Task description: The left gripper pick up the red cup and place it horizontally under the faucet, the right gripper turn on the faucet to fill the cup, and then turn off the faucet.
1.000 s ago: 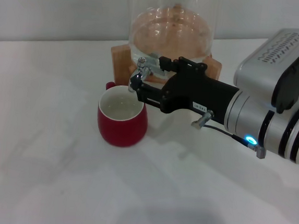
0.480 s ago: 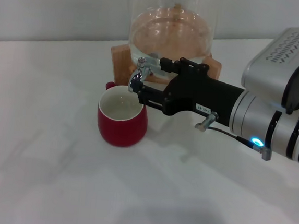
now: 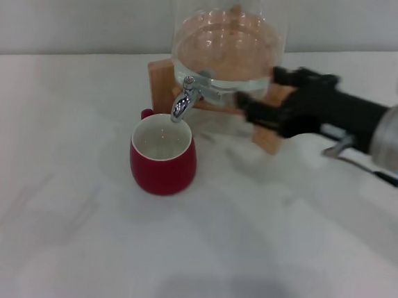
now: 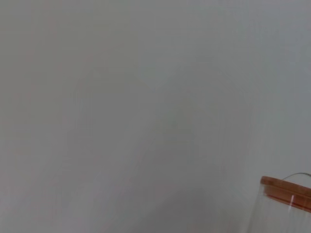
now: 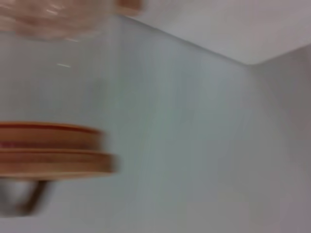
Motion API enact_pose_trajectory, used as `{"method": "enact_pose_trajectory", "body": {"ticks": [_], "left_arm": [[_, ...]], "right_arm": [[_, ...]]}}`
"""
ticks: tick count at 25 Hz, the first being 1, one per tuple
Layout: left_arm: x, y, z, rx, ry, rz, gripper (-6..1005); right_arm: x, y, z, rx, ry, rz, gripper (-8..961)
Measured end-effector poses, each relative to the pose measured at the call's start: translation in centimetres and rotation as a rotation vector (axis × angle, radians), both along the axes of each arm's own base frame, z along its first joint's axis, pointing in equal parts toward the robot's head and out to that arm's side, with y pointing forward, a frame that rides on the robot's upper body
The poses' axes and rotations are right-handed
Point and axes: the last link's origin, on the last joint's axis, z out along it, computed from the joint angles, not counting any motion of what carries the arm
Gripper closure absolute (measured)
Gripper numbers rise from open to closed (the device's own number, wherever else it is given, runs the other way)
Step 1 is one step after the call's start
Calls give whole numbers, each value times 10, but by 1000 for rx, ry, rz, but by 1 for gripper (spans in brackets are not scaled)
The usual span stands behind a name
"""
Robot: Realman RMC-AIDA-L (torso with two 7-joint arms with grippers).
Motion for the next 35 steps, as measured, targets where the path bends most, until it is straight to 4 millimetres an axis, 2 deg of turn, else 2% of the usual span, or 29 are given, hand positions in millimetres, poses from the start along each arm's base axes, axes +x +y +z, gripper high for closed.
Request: {"method": "enact_pose_trajectory", "body": {"ticks": [3, 8, 16, 20, 27, 30, 35], "left_arm": [[-1, 0, 0, 2, 1, 3, 226], [0, 3, 0, 3, -2, 1, 227], [0, 6, -1, 6, -3, 6, 226], [0, 6, -1, 5, -3, 4, 226], [1, 6, -2, 1, -5, -2, 226], [0, 5, -2, 1, -6, 1, 226], [-1, 2, -2, 1, -7, 7, 227]], "right_arm": [[16, 1, 20, 35, 19, -52, 187], [19, -1, 23, 21, 39, -50, 187], [5, -5, 4, -114, 89, 30, 188], [-9, -11, -19, -204, 145, 121, 188], [-23, 1, -53, -231, 130, 139, 188], [-26, 4, -59, -220, 125, 133, 188], [-27, 7, -58, -197, 122, 128, 188]]}}
